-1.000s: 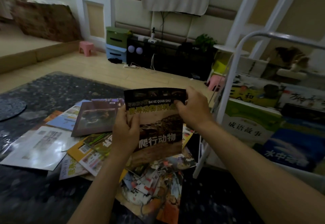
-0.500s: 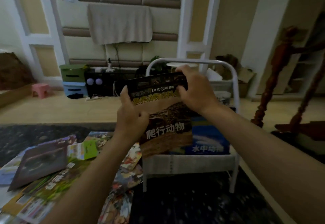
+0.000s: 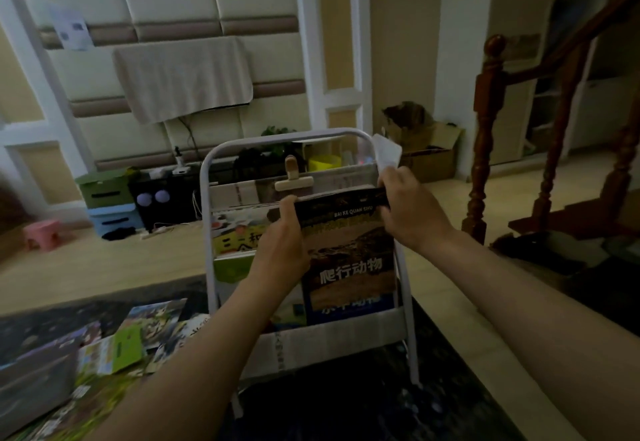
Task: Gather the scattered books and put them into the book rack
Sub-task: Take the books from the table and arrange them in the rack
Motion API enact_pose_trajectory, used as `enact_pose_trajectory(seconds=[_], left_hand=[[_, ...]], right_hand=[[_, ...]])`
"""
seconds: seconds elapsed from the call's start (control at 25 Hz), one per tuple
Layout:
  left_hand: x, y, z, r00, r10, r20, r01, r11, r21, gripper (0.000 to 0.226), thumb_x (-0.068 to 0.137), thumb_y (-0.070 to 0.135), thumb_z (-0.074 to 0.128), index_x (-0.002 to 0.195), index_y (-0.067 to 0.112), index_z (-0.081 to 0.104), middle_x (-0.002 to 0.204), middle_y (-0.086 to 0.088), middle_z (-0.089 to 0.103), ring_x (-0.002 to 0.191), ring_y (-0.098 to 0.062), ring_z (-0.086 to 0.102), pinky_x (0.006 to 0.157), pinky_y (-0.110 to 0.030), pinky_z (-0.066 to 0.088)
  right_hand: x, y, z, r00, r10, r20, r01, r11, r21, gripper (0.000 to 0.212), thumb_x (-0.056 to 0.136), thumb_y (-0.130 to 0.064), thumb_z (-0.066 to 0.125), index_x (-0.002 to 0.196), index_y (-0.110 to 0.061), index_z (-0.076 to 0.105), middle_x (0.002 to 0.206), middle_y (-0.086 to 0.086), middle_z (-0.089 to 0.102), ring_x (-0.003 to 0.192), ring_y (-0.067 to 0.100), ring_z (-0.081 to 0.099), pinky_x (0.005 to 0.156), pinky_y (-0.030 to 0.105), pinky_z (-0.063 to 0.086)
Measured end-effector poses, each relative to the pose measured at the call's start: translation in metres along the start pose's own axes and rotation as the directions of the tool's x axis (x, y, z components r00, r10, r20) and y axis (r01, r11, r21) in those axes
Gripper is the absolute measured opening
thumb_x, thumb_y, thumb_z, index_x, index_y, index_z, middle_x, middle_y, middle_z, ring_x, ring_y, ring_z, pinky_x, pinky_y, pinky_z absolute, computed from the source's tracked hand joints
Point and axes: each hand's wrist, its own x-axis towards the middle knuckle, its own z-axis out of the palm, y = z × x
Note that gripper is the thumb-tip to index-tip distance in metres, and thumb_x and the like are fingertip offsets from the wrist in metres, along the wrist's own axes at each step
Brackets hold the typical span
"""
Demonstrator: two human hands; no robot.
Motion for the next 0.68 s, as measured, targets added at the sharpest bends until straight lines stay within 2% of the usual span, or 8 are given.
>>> enact_pose_trajectory(seconds=[0.16, 0.24, 0.36, 0.56, 0.68], left_hand=[[-0.005, -0.018, 0.012, 1.0, -0.015, 0.012, 0.014, 0.997, 0.071, 0.044, 0.086, 0.014, 0.064, 0.121, 0.014, 0.038, 0.102, -0.011, 0.06, 0.084, -0.03, 0.059, 0.067, -0.045, 0.051], [-0.008, -0.026, 0.02, 1.0, -0.027, -0.005, 0.028, 0.98, 0.196, 0.046, 0.081, 0.016, 0.066, 0.119, 0.013, 0.041, 0.104, -0.009, 0.054, 0.088, -0.029, 0.055, 0.071, -0.043, 0.05], [-0.008, -0.029, 0.028, 0.996, -0.083, 0.023, 0.072, 0.945, 0.32, 0.056, 0.077, 0.017, 0.064, 0.127, 0.012, 0.04, 0.107, -0.009, 0.054, 0.092, -0.031, 0.055, 0.074, -0.041, 0.048], [-0.012, -0.025, 0.038, 0.984, -0.168, 0.065, 0.13, 0.913, 0.387, 0.076, 0.081, 0.026, 0.062, 0.146, 0.014, 0.023, 0.129, -0.008, 0.054, 0.113, -0.031, 0.052, 0.096, -0.045, 0.043], [-0.012, -0.023, 0.04, 0.979, -0.178, 0.103, 0.11, 0.878, 0.466, 0.093, 0.083, 0.032, 0.064, 0.153, 0.017, 0.005, 0.137, -0.007, 0.047, 0.124, -0.031, 0.045, 0.104, -0.046, 0.037]], right_hand=[[-0.006, 0.004, 0.022, 0.996, -0.083, 0.008, 0.084, 0.988, -0.127, 0.024, 0.085, -0.002, 0.062, 0.107, -0.007, 0.054, 0.101, 0.015, 0.055, 0.084, 0.033, 0.056, 0.059, 0.034, 0.042], [-0.008, 0.004, 0.033, 0.99, -0.142, 0.003, 0.138, 0.963, -0.23, 0.026, 0.08, 0.001, 0.064, 0.105, -0.005, 0.059, 0.092, 0.014, 0.056, 0.078, 0.033, 0.057, 0.06, 0.037, 0.045], [-0.011, 0.005, 0.045, 0.984, -0.176, 0.025, 0.173, 0.917, -0.359, 0.027, 0.077, -0.001, 0.062, 0.104, -0.004, 0.064, 0.089, 0.013, 0.06, 0.076, 0.033, 0.059, 0.063, 0.039, 0.047], [-0.015, 0.003, 0.053, 0.978, -0.185, 0.097, 0.209, 0.875, -0.436, 0.028, 0.066, 0.0, 0.076, 0.091, -0.007, 0.064, 0.086, 0.013, 0.061, 0.075, 0.032, 0.059, 0.062, 0.038, 0.045], [-0.013, 0.003, 0.057, 0.976, -0.197, 0.092, 0.217, 0.872, -0.438, 0.032, 0.071, -0.002, 0.075, 0.101, -0.006, 0.064, 0.093, 0.015, 0.063, 0.082, 0.034, 0.06, 0.068, 0.042, 0.049]])
